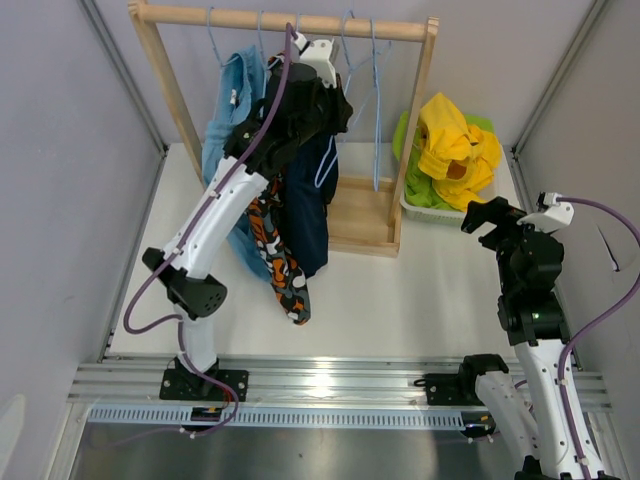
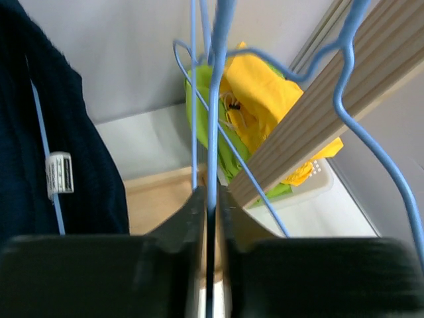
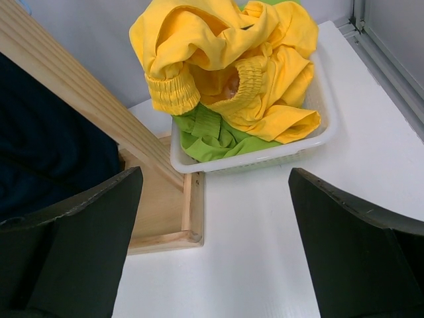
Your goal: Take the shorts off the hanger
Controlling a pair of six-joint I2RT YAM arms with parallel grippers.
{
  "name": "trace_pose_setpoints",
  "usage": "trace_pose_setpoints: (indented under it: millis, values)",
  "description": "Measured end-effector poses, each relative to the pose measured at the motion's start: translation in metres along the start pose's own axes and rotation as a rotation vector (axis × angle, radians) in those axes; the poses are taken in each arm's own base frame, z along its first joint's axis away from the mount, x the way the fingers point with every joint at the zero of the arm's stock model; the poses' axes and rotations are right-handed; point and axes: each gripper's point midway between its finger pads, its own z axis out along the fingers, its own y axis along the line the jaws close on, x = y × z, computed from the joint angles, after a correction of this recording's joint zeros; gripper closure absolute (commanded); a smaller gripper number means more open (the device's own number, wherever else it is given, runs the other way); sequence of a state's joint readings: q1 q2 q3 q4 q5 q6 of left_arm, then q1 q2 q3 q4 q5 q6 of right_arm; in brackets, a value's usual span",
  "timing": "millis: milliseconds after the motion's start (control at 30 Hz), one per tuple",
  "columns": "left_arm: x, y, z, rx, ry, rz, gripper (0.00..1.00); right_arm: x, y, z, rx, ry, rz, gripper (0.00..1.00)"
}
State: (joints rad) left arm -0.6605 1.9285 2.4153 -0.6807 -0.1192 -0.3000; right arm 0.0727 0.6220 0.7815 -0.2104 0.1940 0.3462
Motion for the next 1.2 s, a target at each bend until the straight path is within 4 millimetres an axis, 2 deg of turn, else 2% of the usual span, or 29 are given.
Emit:
trace_pose_setpoints:
  millis: [133, 267, 333, 500, 600, 700, 800, 1033, 1200]
  values:
    - [0.015, 0.004, -0.013, -0.010, 0.045, -0.005, 0.62, 0.002, -0.001, 0.000, 0.001, 0.002, 0.000, 0.00]
    - [0.015, 0.003, -0.044, 0.007, 0.060, 0.000, 0.50, 0.002, -0.001, 0.000, 0.001, 0.003, 0.000, 0.01]
    - [0.006, 0.000, -0.065, 0.026, 0.041, 0.005, 0.46, 0.003, -0.001, 0.000, 0.002, 0.004, 0.000, 0.01]
    - [-0.032, -0.006, -0.124, 0.071, -0.062, 0.016, 0.39, 0.002, -0.001, -0.001, 0.001, 0.001, 0.000, 0.01]
    - [-0.049, -0.005, -0.154, 0.083, -0.124, 0.028, 0.39, 0.002, -0.001, -0.001, 0.001, 0.002, 0.000, 0.01]
    - [-0.059, -0.001, -0.169, 0.071, -0.161, 0.041, 0.41, 0.002, -0.001, -0.001, 0.001, 0.002, 0.000, 0.00]
    - [-0.057, 0.004, -0.163, 0.045, -0.157, 0.054, 0.42, 0.002, -0.001, -0.001, 0.001, 0.002, 0.000, 0.01]
    - [-0.017, 0.028, -0.103, -0.068, -0.039, 0.091, 0.42, 0.001, -0.001, -0.003, -0.002, -0.004, 0.002, 0.01]
    - [0.001, 0.049, -0.076, -0.149, 0.008, 0.108, 0.42, 0.000, -0.001, -0.003, -0.002, -0.005, 0.001, 0.00]
